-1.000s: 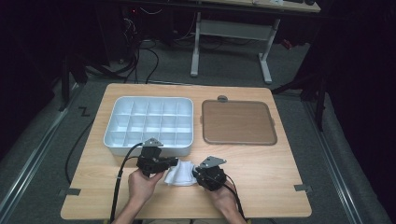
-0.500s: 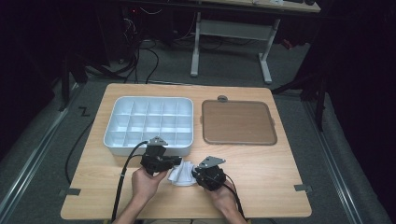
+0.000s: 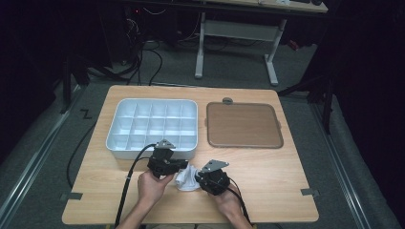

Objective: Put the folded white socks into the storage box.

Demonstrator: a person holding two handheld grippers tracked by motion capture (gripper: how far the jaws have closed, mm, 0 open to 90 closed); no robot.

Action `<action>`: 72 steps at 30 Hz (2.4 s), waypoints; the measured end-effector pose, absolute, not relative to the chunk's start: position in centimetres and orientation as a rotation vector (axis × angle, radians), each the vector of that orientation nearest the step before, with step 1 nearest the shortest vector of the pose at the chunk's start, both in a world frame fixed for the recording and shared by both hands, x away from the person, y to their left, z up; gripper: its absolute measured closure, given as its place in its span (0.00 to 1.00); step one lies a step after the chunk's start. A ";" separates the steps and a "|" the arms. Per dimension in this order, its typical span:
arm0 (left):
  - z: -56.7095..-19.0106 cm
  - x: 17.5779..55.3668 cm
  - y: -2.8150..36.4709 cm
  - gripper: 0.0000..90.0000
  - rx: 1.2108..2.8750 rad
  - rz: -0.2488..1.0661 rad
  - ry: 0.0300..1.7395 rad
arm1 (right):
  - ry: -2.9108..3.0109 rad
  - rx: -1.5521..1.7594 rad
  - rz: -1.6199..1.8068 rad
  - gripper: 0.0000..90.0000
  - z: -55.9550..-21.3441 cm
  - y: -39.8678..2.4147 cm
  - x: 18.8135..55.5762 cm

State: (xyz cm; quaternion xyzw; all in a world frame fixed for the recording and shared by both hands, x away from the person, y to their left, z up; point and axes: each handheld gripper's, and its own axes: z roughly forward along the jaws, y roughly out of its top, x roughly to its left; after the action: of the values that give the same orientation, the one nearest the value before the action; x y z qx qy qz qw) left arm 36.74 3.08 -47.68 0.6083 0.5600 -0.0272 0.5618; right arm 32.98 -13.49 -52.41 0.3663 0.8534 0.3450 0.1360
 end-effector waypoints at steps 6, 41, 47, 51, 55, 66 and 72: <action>-48.1 36.7 2.7 0.94 1.455 -0.053 1.312 | 2.473 1.060 1.007 0.88 -52.4 -13.4 33.0; -50.5 36.9 1.5 0.94 1.553 0.047 1.297 | 2.406 1.181 1.183 0.74 -50.9 -15.2 31.5; -50.4 36.9 1.6 0.94 1.557 0.064 1.290 | 2.426 1.186 1.146 0.76 -52.0 -14.8 31.1; -50.4 37.1 1.6 0.94 1.549 0.078 1.289 | 2.439 1.172 1.126 0.84 -52.7 -14.6 31.5; -50.3 37.0 1.7 0.94 1.557 0.090 1.283 | 2.438 1.136 1.088 0.90 -52.7 -14.3 31.7; -51.2 36.8 0.7 0.94 1.554 0.128 1.269 | 2.461 1.094 1.040 0.91 -52.5 -13.9 31.9; -51.4 36.8 0.6 0.95 1.568 0.138 1.253 | 2.466 1.100 1.044 0.91 -52.5 -13.9 32.0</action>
State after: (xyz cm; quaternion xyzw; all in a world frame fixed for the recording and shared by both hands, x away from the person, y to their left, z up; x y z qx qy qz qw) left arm 36.76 0.61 -51.37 0.6584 0.5261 0.0579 0.5352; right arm 31.95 -13.92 -52.52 0.3769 0.8454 0.3579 0.1229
